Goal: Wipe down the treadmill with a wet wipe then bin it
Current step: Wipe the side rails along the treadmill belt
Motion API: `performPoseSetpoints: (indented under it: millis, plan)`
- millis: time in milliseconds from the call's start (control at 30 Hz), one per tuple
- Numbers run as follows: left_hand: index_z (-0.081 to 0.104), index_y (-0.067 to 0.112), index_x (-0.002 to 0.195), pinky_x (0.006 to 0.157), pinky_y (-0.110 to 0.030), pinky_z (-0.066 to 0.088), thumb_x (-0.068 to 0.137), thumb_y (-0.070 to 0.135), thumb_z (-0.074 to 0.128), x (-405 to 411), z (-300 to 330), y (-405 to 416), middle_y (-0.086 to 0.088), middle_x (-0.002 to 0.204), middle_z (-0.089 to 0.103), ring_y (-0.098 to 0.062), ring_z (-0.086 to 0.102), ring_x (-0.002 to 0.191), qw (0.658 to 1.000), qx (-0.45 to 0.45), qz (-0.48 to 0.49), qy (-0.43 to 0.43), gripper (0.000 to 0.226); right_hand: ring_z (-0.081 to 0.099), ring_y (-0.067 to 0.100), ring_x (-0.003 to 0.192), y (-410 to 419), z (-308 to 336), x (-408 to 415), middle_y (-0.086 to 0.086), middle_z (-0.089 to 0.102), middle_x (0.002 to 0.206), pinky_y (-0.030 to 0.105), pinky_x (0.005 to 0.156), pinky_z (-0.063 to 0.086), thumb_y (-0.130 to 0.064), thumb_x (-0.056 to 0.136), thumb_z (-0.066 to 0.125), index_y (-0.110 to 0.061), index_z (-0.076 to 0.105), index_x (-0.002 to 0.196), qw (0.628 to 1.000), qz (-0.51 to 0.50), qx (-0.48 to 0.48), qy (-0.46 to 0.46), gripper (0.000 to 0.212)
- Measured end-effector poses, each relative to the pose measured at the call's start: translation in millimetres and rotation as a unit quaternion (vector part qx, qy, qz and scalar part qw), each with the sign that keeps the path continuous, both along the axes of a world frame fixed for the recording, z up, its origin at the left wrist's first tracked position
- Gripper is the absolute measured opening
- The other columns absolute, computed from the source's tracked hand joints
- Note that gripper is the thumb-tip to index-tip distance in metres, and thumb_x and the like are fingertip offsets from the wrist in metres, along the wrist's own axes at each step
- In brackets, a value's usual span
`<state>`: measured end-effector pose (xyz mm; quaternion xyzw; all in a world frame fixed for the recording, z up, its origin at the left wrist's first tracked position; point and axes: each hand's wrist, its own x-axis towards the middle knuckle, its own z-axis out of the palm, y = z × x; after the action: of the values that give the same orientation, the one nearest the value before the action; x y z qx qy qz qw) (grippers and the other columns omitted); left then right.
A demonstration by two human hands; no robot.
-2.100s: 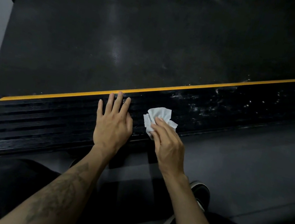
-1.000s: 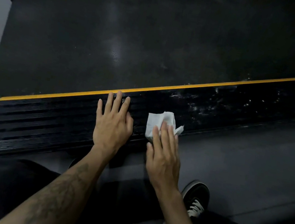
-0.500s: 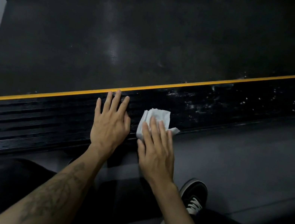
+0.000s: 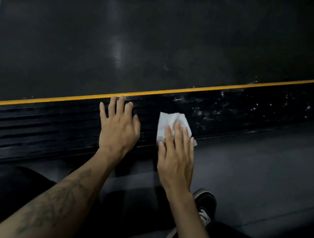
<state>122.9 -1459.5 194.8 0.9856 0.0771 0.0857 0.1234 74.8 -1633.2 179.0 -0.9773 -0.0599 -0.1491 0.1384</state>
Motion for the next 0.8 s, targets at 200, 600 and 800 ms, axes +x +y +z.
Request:
performPoseSetpoints:
  millis: [200, 600, 800]
  plan:
    - [0.04, 0.01, 0.154, 0.124, -0.065, 0.013, 0.104, 0.037, 0.024, 4, -2, -7, -0.017, 0.166, 0.029, -0.034, 0.018, 0.157, 0.999, 0.021, -0.026, 0.022, 0.059, 0.033, 0.03, 0.152, 19, 0, -1, 0.013, 0.04, 0.161, 0.048, 0.123, 0.029, -0.035, 0.103, 0.044, -0.013, 0.05, 0.151, 0.999, 0.043, 0.001, -0.009, 0.053]
    - [0.029, 0.026, 0.162, 0.126, -0.062, 0.006, 0.106, 0.049, 0.021, 9, -4, -7, -0.003, 0.172, 0.017, -0.027, 0.007, 0.159, 0.999, 0.011, -0.044, 0.029, 0.061, 0.021, 0.025, 0.156, 1, -3, 8, 0.01, 0.031, 0.166, 0.051, 0.125, 0.024, -0.036, 0.108, 0.035, -0.014, 0.044, 0.155, 1.0, 0.007, 0.014, 0.014, 0.052]
    - [0.027, 0.025, 0.163, 0.126, -0.06, 0.004, 0.105, 0.049, 0.021, 8, -3, -7, -0.005, 0.172, 0.014, -0.028, 0.004, 0.16, 0.998, 0.016, -0.044, 0.038, 0.063, 0.027, 0.031, 0.154, 8, -2, -5, 0.016, 0.036, 0.162, 0.051, 0.122, 0.031, -0.036, 0.107, 0.039, -0.007, 0.048, 0.151, 0.999, -0.027, 0.043, 0.006, 0.054]
